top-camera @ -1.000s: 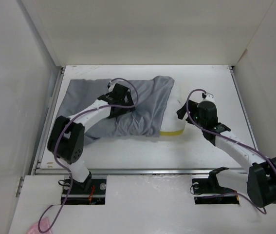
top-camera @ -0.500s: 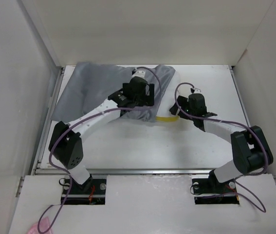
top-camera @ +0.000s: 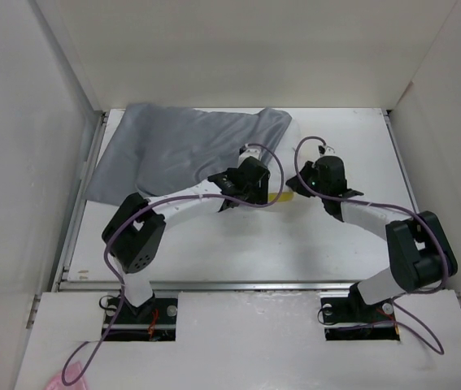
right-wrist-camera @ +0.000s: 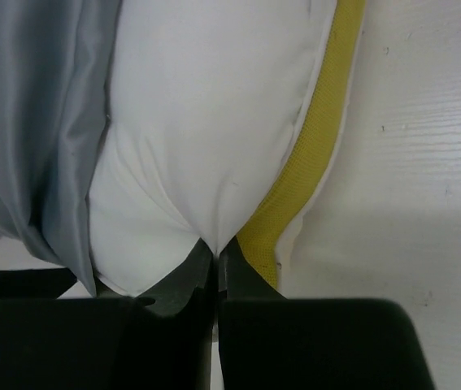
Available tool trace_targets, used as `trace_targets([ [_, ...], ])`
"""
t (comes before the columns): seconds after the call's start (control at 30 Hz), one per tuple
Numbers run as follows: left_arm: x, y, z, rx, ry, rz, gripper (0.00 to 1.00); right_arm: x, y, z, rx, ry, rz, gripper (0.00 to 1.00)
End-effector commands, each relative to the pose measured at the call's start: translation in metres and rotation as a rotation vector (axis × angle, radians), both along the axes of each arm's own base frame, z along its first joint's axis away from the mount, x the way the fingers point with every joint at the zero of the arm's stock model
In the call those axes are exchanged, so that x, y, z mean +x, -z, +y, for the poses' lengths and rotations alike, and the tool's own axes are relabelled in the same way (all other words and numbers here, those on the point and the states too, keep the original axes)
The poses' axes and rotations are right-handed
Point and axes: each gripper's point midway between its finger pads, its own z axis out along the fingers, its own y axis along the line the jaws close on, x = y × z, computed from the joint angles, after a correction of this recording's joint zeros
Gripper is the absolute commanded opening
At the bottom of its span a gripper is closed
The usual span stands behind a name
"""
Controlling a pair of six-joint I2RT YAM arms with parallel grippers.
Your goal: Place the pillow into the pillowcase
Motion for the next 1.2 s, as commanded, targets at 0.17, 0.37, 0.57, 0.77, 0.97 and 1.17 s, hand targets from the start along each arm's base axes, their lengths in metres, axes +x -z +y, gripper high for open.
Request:
trace_targets([
  [0.17,0.036,-0.01,-0.02,-0.012,-0.069,-0.075,0.46,0.001,-0.055,0.01,0.077,-0.048,-0.16,0.0],
  [0.37,0.032,-0.016,0.001,0.075,-0.119,-0.055,0.0,0.001,-0.054,0.006,0.057,-0.03,-0.158,0.0],
  [0.57,0.001,-0.05,0.004,0.041,-0.027,-0.067,0.0,0.002,-0.061,0.015,0.107,-0.068,-0.192,0.0],
  [0.77,-0.057,-0.094,-0.065,-0.068,0.293,-0.061,0.0,-0.013,-0.102,0.078,0.402,-0.238,-0.349,0.0],
  [0.97,-0.093,-0.155,-0.118,-0.212,0.538,-0.091,0.0,-0.034,-0.124,0.138,0.532,-0.308,-0.432,0.0],
  [1.17,-0.112,-0.176,-0.138,-0.27,0.642,-0.086,0.0,-0.042,-0.14,0.167,0.71,-0.336,-0.468,0.0],
])
